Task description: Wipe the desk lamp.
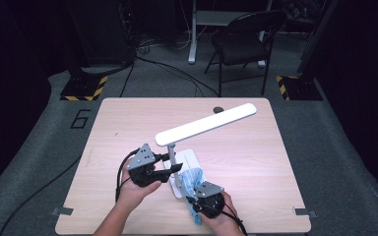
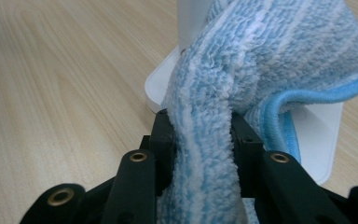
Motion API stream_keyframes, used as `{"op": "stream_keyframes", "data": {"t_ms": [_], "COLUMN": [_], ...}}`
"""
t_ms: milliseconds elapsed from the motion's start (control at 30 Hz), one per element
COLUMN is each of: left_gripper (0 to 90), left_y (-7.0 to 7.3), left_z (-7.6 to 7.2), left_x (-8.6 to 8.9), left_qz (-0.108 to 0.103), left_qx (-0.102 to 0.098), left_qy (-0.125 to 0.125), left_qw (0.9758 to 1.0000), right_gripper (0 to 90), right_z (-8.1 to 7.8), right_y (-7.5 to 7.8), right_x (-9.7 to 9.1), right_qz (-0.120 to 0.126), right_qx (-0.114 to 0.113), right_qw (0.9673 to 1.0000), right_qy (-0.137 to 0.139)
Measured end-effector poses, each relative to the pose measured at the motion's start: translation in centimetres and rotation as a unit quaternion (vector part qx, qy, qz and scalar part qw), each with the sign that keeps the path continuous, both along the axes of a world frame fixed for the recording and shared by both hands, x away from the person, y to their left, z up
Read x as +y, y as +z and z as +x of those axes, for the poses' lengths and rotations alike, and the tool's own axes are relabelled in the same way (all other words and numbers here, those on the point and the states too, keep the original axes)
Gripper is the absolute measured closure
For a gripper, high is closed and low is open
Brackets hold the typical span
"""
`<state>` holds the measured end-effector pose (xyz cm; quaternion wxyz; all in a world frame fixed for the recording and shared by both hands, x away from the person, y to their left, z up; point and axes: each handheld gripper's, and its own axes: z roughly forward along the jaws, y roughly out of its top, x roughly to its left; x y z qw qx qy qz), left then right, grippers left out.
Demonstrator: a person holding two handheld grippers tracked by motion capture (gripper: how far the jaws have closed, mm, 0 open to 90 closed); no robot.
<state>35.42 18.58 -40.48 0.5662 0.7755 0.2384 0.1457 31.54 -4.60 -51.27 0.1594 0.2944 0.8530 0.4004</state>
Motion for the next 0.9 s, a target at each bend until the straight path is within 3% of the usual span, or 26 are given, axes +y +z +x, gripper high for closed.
{"op": "stream_keyframes", "data": {"t_ms": [133,167,267,600,900], "left_gripper": [52.3,52.3,52.3,52.3,52.2], "left_y": [-0.1,-0.1,-0.1,-0.2,-0.2], "left_z": [0.1,0.1,0.1,0.0,0.1], "left_x": [0.0,0.0,0.0,0.1,0.1], "left_qz": [-0.005,-0.005,-0.003,-0.009,-0.010], "left_qx": [-0.003,-0.004,-0.003,-0.002,-0.001], "left_qy": [0.001,0.002,-0.001,0.000,0.000], "left_qw": [1.0000,1.0000,1.0000,1.0000,1.0000], "right_gripper": [68.4,68.4,68.4,68.4,68.4], "right_z": [0.2,0.4,0.5,1.0,1.7], "right_y": [0.0,0.0,-0.1,0.0,0.0], "right_x": [-0.6,-0.8,-1.1,-2.2,-3.9], "right_qz": [0.008,0.006,0.014,0.014,0.022], "right_qx": [0.016,0.009,0.020,0.021,0.032], "right_qw": [0.9998,0.9999,0.9995,0.9991,0.9966], "right_qy": [-0.011,-0.006,-0.020,-0.034,-0.072]}}
